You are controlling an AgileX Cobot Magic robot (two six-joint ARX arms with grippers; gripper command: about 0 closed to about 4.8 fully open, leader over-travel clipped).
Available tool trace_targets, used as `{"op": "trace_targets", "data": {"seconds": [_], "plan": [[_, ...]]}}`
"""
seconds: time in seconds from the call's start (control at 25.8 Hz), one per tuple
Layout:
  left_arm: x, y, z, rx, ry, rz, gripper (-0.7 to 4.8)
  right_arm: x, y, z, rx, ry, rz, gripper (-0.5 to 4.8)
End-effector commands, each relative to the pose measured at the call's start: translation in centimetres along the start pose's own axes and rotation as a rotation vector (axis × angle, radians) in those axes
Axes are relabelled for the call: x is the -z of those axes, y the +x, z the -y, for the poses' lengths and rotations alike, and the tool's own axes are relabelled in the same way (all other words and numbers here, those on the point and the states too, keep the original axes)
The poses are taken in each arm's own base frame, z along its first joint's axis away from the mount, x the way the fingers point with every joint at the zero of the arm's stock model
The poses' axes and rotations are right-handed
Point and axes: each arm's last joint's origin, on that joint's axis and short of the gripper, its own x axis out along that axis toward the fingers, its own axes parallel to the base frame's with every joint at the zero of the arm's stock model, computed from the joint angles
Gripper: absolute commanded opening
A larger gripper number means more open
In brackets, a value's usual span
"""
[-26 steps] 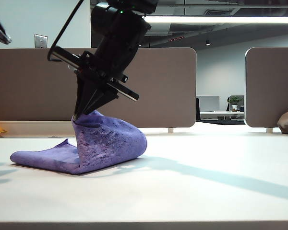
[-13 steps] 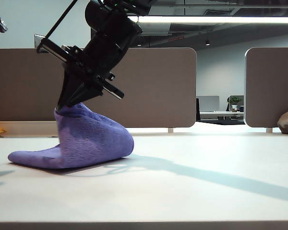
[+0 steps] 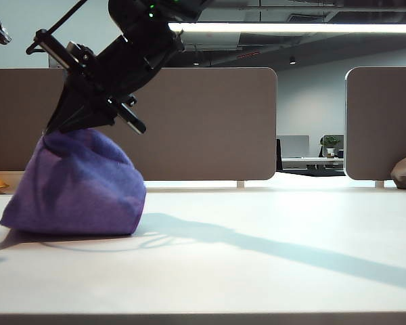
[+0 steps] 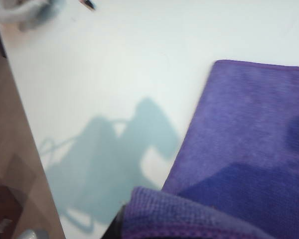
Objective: Fold the bottom of the cloth upward, then fold it vertically to form a square shape.
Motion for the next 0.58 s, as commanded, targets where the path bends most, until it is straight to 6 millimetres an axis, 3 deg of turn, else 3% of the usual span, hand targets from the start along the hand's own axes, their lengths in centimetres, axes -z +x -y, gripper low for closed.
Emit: {"op": "trace_targets", "data": {"seconds": [0.04,0.58], "plan": [[0.0,-0.2,0.1,0.023,0.004,0.005,-0.06,-0.1,0.3,0.1,-0.009,0.006,0.012,-0.07],[1.2,-2.5,1.3,0.040,0.018,0.052,-0.06,-1.0,1.1,0.5,-0.063,-0.036,0.109,-0.07]]}}
